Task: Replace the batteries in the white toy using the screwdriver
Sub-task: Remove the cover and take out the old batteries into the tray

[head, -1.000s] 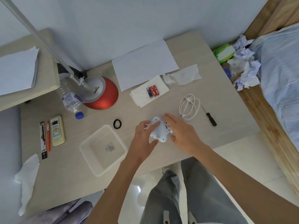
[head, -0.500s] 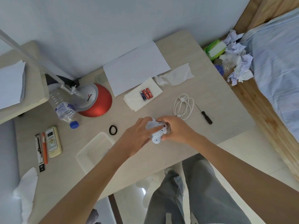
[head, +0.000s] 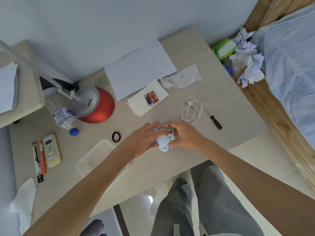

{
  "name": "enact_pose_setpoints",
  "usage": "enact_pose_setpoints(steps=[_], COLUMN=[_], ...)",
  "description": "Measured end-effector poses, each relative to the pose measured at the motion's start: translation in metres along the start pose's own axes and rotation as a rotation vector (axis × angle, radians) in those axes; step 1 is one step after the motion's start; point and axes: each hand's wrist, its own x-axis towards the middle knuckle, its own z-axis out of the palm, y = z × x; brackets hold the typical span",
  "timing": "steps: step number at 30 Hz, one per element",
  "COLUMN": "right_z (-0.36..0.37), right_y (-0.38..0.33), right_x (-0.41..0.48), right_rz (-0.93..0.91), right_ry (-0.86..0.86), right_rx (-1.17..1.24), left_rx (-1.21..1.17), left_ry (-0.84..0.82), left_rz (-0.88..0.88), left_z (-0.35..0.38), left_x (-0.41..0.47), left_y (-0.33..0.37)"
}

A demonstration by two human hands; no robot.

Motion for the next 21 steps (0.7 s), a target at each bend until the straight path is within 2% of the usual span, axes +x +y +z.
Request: enact_pose_setpoints(steps=[12, 21], right_z=[-0.0013, -0.0016], right_y=[0.0021, 0.0009], right_x=[0.0015, -0.0007], right_rz=[-0.002, 0.006], right_ry=[-0.021, -0.029], right_rx=[-0.006, -0.002], left_rx=[0.042, -0.030], left_ry=[-0.021, 0.027], left_rz=[0.005, -0.023], left_z=[-0.0002, 0.0083], left_x=[0.0026, -0.0058], left_y=[0.0014, 0.0054])
